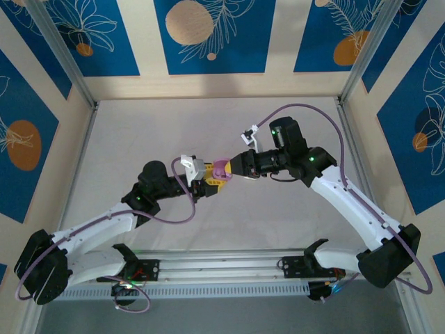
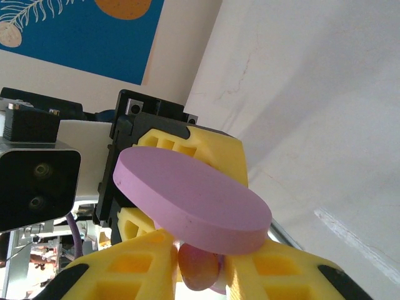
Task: Insert the wireless bluetooth earbuds into the charging case
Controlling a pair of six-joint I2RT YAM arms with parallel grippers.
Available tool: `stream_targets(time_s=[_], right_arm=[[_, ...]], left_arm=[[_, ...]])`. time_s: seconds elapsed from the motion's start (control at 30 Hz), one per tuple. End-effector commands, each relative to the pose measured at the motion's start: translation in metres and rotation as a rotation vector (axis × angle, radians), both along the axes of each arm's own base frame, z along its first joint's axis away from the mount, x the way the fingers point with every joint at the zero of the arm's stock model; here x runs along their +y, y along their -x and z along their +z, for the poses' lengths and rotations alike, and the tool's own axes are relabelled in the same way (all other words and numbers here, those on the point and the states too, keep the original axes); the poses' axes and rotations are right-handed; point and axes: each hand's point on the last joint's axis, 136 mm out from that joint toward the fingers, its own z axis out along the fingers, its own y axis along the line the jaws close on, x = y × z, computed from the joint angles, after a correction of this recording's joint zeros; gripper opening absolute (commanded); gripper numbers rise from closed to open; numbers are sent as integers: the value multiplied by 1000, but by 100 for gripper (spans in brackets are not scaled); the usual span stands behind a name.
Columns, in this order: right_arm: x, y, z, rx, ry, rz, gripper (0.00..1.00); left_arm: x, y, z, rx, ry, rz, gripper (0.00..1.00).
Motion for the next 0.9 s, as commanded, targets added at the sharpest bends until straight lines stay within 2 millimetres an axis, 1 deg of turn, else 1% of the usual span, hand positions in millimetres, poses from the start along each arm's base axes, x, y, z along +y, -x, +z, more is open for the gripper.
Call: stream_targets(time_s=[0.0, 0.13, 0.37, 0.5, 0.67, 0.87], right_arm=[[-4, -4, -3, -13, 45, -31, 29], [-5, -4, 1, -23, 48, -37, 30], [-6, -5, -1, -19, 60, -39, 30], [-10, -7, 5, -48, 65, -61, 31], [-27, -12, 20, -139, 47, -153, 36], [-55, -24, 30, -177, -12, -330, 44]], left_arm=[[-2, 11, 34, -82, 80, -43, 24], [-2, 10, 35, -84, 81, -39, 24], [-3, 10, 34, -85, 78, -39, 24], [-3, 9, 33, -88, 74, -34, 24], [-1, 7, 30, -93, 66, -19, 24], [-3, 9, 29, -94, 58, -34, 24]])
